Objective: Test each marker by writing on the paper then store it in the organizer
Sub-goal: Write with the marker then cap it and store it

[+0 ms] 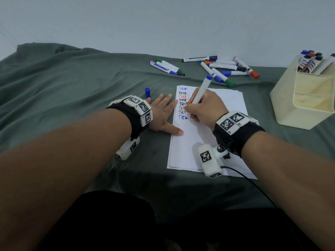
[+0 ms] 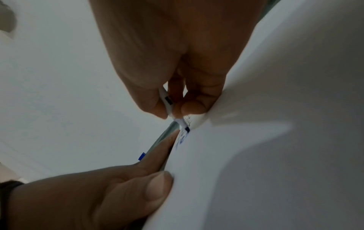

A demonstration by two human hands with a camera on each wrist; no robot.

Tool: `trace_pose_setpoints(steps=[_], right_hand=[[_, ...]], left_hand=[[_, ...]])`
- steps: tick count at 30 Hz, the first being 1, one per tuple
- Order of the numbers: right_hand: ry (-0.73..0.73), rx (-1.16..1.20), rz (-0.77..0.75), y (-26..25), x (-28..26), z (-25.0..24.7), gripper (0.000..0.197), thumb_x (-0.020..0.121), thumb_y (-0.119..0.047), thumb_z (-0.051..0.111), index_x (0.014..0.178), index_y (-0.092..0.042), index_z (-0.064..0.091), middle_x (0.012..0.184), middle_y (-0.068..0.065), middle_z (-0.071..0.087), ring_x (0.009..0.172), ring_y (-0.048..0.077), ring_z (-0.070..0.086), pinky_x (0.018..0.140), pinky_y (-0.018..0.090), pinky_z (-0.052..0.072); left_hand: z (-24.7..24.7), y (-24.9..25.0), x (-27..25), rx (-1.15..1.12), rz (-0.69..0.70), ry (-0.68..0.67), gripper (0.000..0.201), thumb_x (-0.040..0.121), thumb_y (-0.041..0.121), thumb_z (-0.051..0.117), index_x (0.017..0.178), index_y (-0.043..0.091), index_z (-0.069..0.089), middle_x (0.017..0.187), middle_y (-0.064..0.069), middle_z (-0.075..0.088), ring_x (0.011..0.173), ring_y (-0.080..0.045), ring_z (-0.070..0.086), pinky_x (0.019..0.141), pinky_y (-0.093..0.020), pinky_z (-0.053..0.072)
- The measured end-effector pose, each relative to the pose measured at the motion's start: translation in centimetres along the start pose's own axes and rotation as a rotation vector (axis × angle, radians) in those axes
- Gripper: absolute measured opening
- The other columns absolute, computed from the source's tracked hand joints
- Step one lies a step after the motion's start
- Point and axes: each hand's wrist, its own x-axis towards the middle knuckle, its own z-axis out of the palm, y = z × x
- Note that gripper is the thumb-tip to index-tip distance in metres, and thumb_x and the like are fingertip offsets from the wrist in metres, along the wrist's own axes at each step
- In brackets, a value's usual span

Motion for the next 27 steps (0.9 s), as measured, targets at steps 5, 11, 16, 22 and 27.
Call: trace_pose_setpoints(steps=[5, 11, 16, 22, 27], right_hand=[[0.068, 0.023, 0.013, 0.2, 0.2, -0.1, 0.009, 0.082, -0.008, 0.069, 0.081, -0.012, 0.062, 0.067, 0.006, 0.067, 0.058, 0.019, 0.064, 0.074, 0.046, 0.062], [-0.015, -0.036, -0.008, 0.0, 0.3, -0.1, 0.014, 0.081, -0.01, 0.07, 0.081, -0.017, 0.058, 0.076, 0.003, 0.064, 0.072, 0.022, 0.064, 0.08, 0.047, 0.06], [0.013, 0.045, 0.023, 0.3, 0.2, -0.3, 0.01, 0.082, -0.008, 0.071, 0.084, -0.011, 0.061, 0.07, 0.005, 0.066, 0.059, 0.017, 0.063, 0.063, 0.035, 0.059], [0.005, -0.049, -0.016, 0.2, 0.6, -0.1, 0.015, 0.083, -0.01, 0.069, 0.082, -0.017, 0.057, 0.079, 0.003, 0.064, 0.074, 0.022, 0.064, 0.074, 0.039, 0.057], [0.065, 0.286, 0.099, 1.2, 0.7, -0.7, 0.014, 0.083, -0.003, 0.07, 0.079, -0.011, 0.06, 0.066, 0.01, 0.064, 0.057, 0.02, 0.06, 0.057, 0.032, 0.054]], left_hand=[[0.0, 0.0, -0.1, -0.004, 0.001, 0.004, 0.126, 0.066, 0.093, 0.041, 0.154, 0.024, -0.017, 0.162, -0.001, -0.024, 0.149, -0.023, -0.019, 0.119, -0.055, -0.004], [0.0, 0.0, -0.1, 0.003, 0.003, 0.004, 0.126, 0.067, 0.093, 0.041, 0.154, 0.023, -0.017, 0.162, -0.001, -0.024, 0.149, -0.024, -0.019, 0.119, -0.055, -0.004], [-0.2, 0.2, -0.2, 0.006, -0.001, -0.013, 0.125, 0.068, 0.092, 0.041, 0.154, 0.023, -0.018, 0.161, -0.001, -0.025, 0.149, -0.023, -0.02, 0.119, -0.054, -0.005], [-0.2, 0.2, -0.2, 0.004, 0.003, -0.009, 0.125, 0.068, 0.092, 0.041, 0.154, 0.023, -0.018, 0.161, -0.001, -0.025, 0.149, -0.023, -0.02, 0.119, -0.054, -0.004], [-0.2, 0.0, -0.1, -0.007, 0.005, -0.01, 0.126, 0.067, 0.092, 0.042, 0.154, 0.024, -0.018, 0.161, 0.0, -0.025, 0.149, -0.023, -0.021, 0.119, -0.055, -0.005]])
